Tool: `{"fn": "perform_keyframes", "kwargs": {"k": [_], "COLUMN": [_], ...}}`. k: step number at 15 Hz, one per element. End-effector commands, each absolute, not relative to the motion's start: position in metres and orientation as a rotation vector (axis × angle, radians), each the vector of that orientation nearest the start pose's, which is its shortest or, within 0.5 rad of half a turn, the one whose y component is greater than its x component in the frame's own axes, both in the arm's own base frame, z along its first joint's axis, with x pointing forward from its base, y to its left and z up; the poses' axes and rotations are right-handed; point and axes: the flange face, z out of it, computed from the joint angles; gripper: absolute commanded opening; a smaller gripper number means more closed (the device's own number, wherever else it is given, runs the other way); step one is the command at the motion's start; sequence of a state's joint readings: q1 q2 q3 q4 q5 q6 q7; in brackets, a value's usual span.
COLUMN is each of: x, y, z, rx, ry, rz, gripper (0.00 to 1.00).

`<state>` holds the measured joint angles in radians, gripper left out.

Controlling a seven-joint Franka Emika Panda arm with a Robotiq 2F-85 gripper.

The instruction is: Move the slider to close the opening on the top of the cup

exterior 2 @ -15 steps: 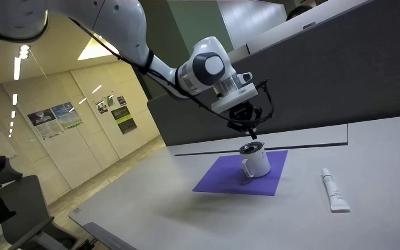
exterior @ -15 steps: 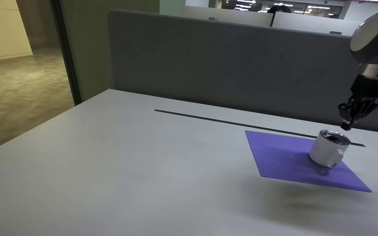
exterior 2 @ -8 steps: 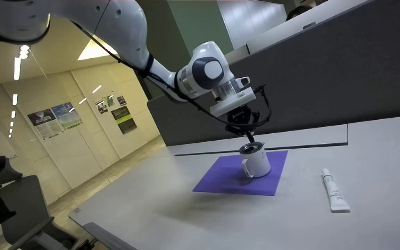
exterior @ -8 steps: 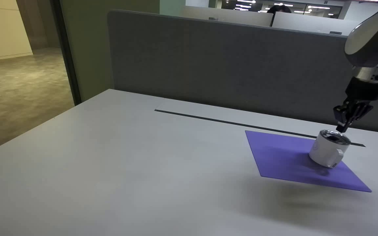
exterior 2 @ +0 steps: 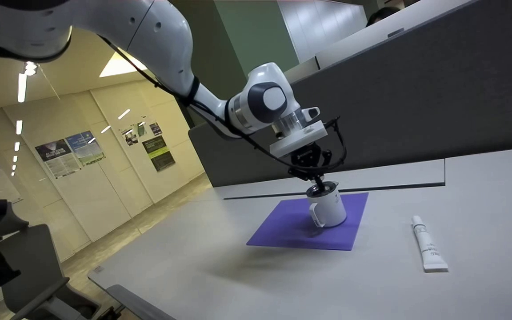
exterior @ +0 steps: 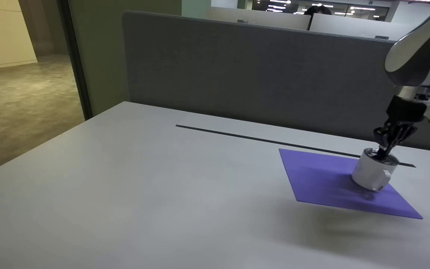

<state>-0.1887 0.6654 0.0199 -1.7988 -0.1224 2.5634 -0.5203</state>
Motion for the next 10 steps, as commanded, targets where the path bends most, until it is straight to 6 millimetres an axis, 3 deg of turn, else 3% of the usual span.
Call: {"fn": "perform_keyframes", "kwargs": {"k": [1, 10], "x": [0.6552, 0.6542], "y": [-0.1071, -0.1062], "z": [0.1850, 0.1829], "rx": [-3.154, -3.090], "ry": [-0.714, -0.671], "rz": [-0.113, -0.072], "gripper": [0.00, 0.00]}}
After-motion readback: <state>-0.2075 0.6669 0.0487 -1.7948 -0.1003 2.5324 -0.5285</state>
